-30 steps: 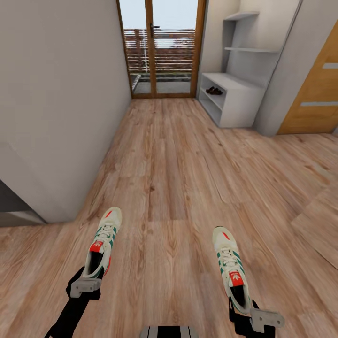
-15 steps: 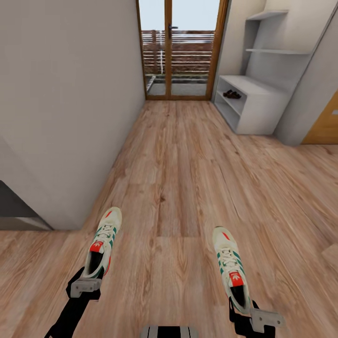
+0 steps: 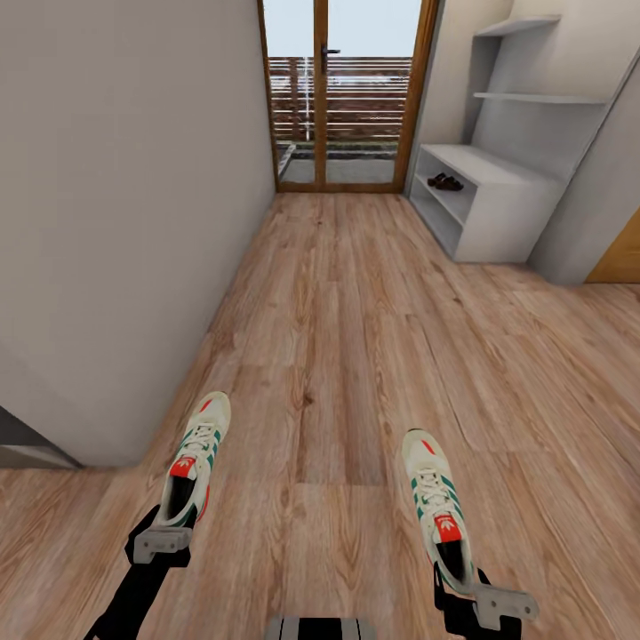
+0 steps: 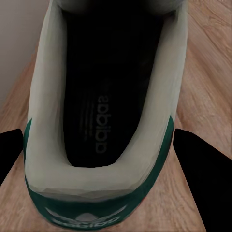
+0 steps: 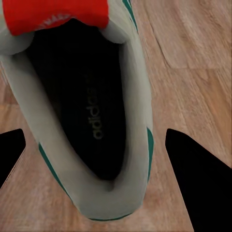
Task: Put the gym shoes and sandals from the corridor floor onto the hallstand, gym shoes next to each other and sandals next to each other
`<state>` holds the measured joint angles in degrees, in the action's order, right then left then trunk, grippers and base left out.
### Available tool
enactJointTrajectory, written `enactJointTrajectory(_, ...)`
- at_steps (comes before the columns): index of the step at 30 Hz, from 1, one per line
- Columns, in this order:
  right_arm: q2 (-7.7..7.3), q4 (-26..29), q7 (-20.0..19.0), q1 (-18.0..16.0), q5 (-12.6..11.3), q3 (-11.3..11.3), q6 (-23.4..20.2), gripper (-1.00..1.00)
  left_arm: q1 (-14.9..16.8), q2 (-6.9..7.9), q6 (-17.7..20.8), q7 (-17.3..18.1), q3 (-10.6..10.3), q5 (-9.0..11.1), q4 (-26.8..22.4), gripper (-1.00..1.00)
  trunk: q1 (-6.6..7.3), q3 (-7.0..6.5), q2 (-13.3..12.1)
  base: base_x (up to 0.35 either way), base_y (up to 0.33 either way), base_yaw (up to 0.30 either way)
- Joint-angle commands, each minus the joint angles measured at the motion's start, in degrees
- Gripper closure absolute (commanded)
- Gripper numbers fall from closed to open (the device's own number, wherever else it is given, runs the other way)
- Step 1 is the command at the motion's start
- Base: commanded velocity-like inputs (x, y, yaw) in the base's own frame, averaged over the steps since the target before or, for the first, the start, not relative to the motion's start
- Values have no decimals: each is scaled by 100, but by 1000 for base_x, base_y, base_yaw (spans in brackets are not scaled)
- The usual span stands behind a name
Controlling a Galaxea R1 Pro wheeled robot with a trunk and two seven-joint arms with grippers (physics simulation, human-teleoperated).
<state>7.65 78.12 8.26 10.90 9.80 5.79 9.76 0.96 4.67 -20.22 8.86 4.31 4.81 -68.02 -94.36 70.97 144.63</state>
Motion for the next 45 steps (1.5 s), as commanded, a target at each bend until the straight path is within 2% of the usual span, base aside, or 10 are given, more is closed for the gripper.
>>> enactJointTrajectory(1,0,3,0,0,3,0,0,100,0,2,0,2,0,3,-1,100,0,0,0,327,0,1)
enactJointTrajectory(45,0,1,0,0,-5,1,0,100,9,3,0,2,8,11,7,100,0,0,0,327,0,0)
